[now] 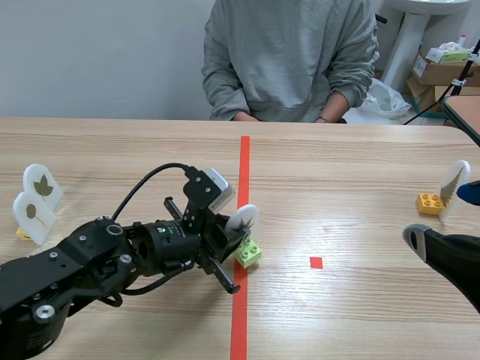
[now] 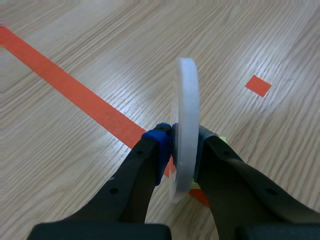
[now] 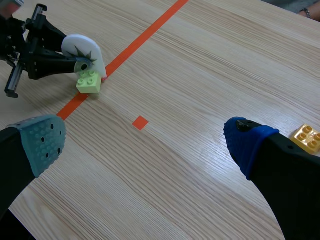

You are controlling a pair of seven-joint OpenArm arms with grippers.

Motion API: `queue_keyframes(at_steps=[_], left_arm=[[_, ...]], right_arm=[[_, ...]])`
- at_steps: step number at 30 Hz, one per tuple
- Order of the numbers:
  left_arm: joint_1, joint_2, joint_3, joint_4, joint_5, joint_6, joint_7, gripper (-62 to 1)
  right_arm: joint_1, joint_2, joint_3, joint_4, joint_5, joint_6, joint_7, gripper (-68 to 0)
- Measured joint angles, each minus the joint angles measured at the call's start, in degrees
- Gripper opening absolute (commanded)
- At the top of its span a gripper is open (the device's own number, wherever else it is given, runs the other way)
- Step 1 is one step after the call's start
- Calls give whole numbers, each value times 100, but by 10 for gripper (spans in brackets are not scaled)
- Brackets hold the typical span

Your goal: Do the leaf sorting experiment

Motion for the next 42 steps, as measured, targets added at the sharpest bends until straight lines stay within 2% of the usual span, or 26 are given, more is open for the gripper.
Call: queue_keyframes(at_steps=[7, 14, 17, 20, 24, 30, 39, 42], left_arm=[[573, -164, -1095, 927, -332, 2, 367, -573], [1049, -179, -2444, 1121, -796, 33, 452, -573], [1169, -179, -2929, 1119, -861, 197, 535, -573], [1211, -179, -3300, 1119, -863, 531, 682, -573], [1191, -181, -3453, 907, -870, 962, 688, -573], [1097, -179, -3440, 151, -833, 1478, 422, -573], [785, -179, -3421, -164, -739, 1679, 407, -572], [785, -179, -3421, -164, -603, 1679, 404, -543]], right_arm=[[118, 2, 0, 0, 2, 0, 0, 4], [208, 2, 0, 0, 0, 0, -17, 4], [205, 2, 0, 0, 0, 0, -20, 4], [205, 2, 0, 0, 0, 0, -20, 4], [205, 2, 0, 0, 0, 0, -20, 4], [205, 2, 0, 0, 0, 0, -20, 4], [205, 2, 0, 0, 0, 0, -20, 4], [205, 2, 0, 0, 0, 0, -20, 4]])
